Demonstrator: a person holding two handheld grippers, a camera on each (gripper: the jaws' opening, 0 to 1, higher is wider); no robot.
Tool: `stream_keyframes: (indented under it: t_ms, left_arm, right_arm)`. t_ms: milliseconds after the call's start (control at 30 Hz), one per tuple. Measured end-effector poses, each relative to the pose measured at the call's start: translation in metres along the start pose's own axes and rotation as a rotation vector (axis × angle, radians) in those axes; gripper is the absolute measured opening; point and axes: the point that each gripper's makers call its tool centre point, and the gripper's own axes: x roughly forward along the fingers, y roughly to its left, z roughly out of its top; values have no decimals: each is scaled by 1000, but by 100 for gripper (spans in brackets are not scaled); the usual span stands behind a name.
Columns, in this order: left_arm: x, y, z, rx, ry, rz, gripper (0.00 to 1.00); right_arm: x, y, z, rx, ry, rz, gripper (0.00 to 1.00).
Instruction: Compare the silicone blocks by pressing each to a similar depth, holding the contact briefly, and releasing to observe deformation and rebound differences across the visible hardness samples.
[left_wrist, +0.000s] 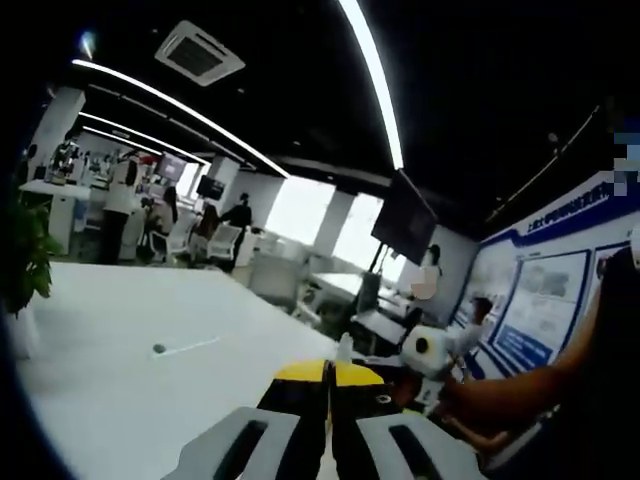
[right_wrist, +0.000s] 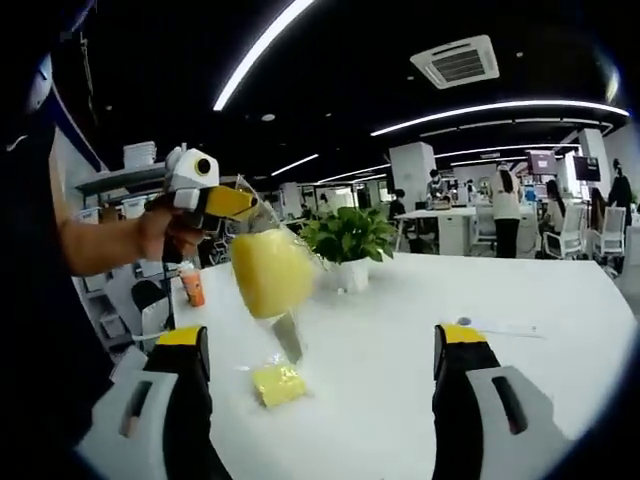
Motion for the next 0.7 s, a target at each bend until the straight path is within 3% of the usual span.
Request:
stream_keyframes:
  t_ms: [200, 700]
  left_arm:
    - [-5, -1, -11, -20, 6, -3, 0]
    - [-18, -23, -4, -48, -38, -71, 0]
  right_arm:
    - [11, 13, 2, -25, -3, 53, 82]
    - [38, 48, 17, 49, -84, 209, 69]
